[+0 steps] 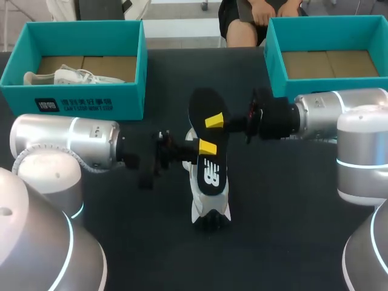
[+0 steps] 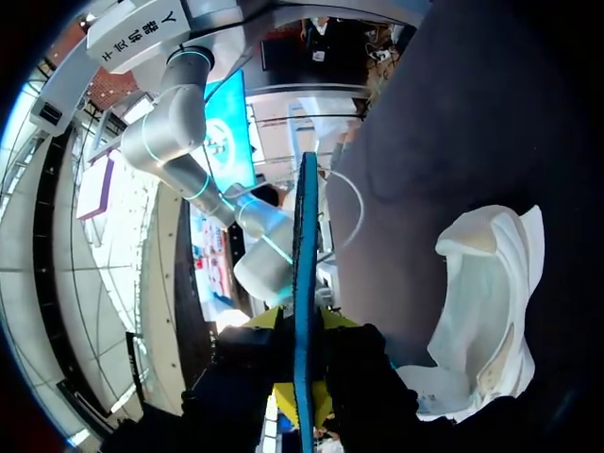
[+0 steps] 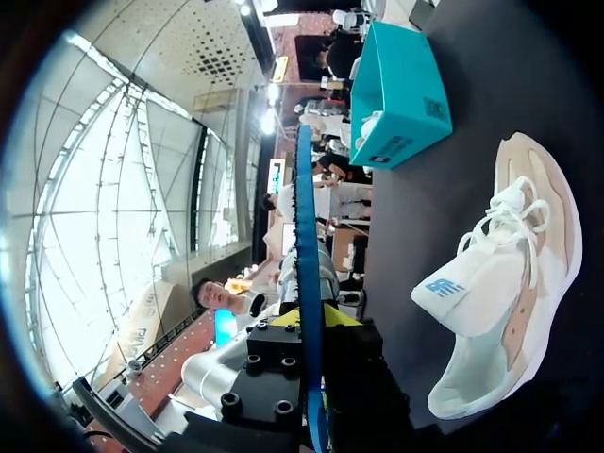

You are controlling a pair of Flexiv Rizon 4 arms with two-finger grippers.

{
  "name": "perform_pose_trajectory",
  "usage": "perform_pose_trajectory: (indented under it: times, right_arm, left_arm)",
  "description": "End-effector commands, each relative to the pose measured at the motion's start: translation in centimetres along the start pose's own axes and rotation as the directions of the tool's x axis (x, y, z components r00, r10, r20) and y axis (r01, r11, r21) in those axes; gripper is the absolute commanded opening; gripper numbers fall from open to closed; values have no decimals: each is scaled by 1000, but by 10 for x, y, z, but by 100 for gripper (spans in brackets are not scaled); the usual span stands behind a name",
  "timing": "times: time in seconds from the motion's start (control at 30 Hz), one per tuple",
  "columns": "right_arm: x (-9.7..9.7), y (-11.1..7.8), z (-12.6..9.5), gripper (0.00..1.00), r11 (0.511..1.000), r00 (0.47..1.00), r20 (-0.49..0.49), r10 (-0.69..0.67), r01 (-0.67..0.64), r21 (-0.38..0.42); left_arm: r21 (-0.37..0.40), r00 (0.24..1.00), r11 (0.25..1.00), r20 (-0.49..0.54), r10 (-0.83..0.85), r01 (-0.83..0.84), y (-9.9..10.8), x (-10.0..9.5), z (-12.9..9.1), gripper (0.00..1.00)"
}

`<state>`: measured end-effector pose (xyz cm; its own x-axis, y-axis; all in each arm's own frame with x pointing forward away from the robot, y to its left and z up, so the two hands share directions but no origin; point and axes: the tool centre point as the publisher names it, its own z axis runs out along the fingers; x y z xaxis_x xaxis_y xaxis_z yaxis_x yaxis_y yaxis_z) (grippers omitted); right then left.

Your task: Take the shoe out of the shoebox, open the shoe tongue, remove and reinsert the insole, then place the shoe into the shoebox

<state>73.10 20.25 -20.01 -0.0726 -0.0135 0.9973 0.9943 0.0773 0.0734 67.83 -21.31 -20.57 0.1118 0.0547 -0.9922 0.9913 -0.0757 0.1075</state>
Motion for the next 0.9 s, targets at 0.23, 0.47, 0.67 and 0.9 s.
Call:
perform_pose_trajectory:
  times: [0.23,0.47,0.67,0.9]
  right_arm:
    - [-11,-2,-4,0,1000,1000,-9,9,-9,-11]
    - [-18,2,-6,0,1000,1000,-4,15,-15,-10]
    - [-31,2,-8,0,1000,1000,3,22,-22,-15]
    - [-37,0,-5,0,1000,1000,-6,17,-17,-17]
  left_arm:
    - [-63,999,997,-19,-39,38,6,-6,-34,100]
    - [-153,994,986,-80,-79,67,15,-15,-54,100]
    - [-194,962,975,-224,-153,110,23,-28,-57,100]
    - [-241,875,966,-443,-197,95,33,-37,-48,100]
